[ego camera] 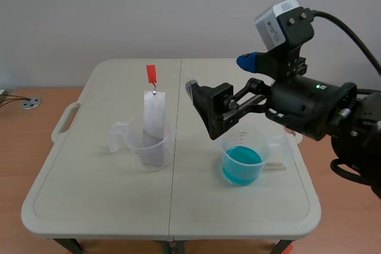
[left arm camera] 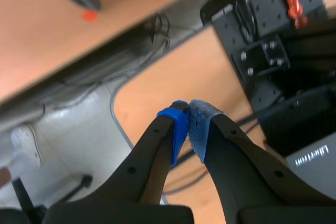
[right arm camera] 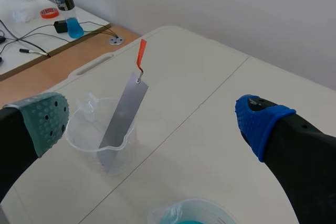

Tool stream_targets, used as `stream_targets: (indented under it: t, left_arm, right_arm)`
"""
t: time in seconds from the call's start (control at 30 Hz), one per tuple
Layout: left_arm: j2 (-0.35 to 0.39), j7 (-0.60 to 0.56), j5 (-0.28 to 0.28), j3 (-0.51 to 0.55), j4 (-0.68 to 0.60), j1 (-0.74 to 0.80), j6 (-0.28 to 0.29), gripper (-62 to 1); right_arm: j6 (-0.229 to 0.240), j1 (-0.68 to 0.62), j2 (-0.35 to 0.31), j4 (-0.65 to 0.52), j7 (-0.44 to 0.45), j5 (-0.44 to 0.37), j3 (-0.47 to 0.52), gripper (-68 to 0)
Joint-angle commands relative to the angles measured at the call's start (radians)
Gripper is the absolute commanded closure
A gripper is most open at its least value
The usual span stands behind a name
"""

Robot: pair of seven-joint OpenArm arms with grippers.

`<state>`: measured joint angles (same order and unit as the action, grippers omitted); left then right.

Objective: Hold the metal plate by the orange handle, dip it into the blue solution, take it out and point at it, then put the plate back in the beaker on the left.
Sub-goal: 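Lift the metal plate out of the left beaker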

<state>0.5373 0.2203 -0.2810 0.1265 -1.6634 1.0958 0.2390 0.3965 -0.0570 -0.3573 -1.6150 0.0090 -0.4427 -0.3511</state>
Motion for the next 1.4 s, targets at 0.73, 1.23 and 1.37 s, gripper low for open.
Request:
stream_targets:
  t: [0.73,1.23,1.37]
  left_arm:
    - [-0.005,-0.013,-0.014,-0.003,0.008,0.050,0.011,-2.1]
    - [-0.005,-0.013,-0.014,-0.003,0.008,0.050,0.011,-2.1]
    - [-0.005,-0.013,-0.014,-0.003,0.008,0.050,0.011,-2.1]
  right_arm:
    - [-0.003,0.445,0.241,0.489,-0.026,-0.014,-0.181,-66.3]
    - [0.023,0.583,0.384,0.711,-0.093,-0.015,-0.182,-66.3]
    - [0.033,0.615,0.410,0.770,-0.086,-0.015,-0.188,-66.3]
